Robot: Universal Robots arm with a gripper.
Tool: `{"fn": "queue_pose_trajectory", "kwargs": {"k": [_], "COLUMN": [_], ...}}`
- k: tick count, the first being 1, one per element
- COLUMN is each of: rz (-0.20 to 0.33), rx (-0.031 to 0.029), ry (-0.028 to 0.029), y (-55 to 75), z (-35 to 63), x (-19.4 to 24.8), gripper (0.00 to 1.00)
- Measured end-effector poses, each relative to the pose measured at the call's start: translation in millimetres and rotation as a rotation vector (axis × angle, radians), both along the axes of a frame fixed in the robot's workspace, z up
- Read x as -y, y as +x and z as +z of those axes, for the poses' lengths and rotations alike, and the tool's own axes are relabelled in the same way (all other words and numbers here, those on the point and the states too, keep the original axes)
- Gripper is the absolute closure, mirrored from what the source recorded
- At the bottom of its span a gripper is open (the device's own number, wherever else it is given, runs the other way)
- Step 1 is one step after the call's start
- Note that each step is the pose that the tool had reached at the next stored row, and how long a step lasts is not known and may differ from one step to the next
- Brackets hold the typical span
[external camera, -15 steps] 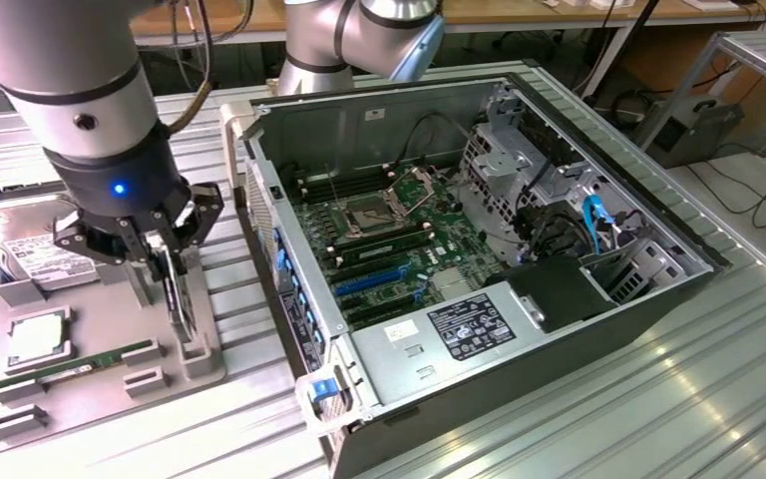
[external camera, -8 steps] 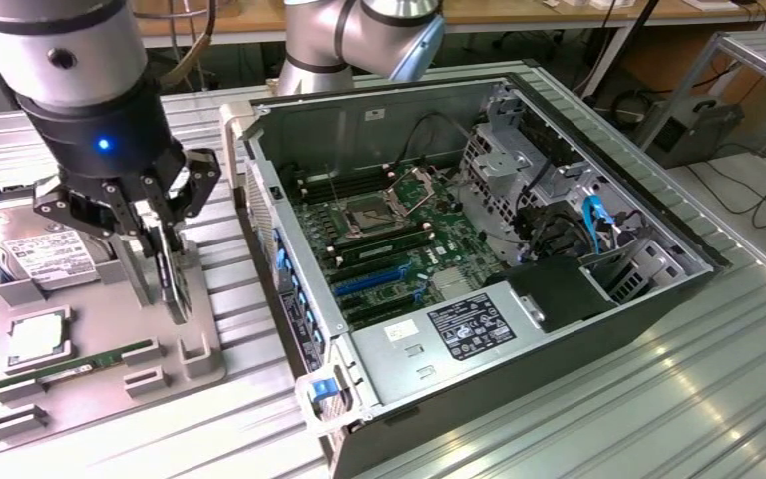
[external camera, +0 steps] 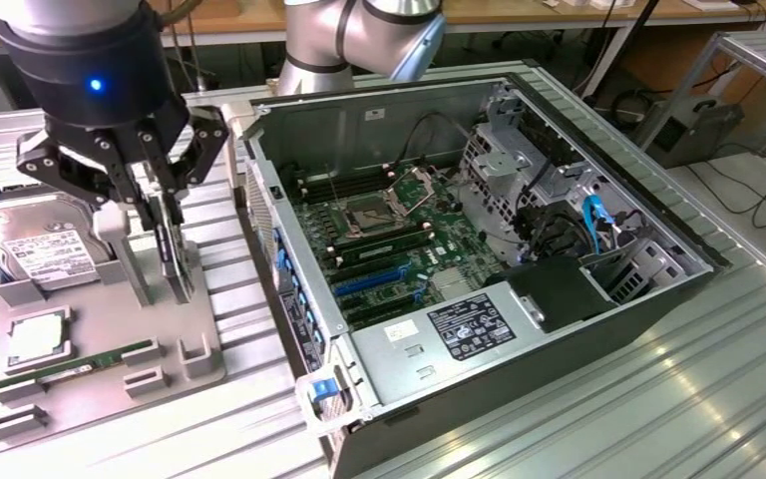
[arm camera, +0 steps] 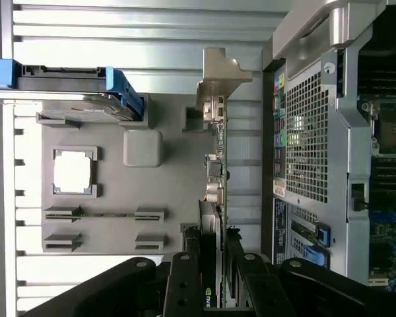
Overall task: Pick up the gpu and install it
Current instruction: 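Pick up the gpu and move the gpu toward the slot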
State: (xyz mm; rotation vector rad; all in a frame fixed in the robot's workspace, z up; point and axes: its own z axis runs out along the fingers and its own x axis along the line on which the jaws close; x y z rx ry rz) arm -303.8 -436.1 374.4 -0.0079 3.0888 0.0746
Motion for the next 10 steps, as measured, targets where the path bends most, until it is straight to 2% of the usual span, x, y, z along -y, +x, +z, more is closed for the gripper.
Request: {"fn": "queue_pose_trajectory", "kwargs": {"k": [10], "rz": [0.0], "rx": [-0.0039], "ry": [0.0009], "y": [15.5], "z": [49.9], "x": [16.8], "gripper": [0.74]}}
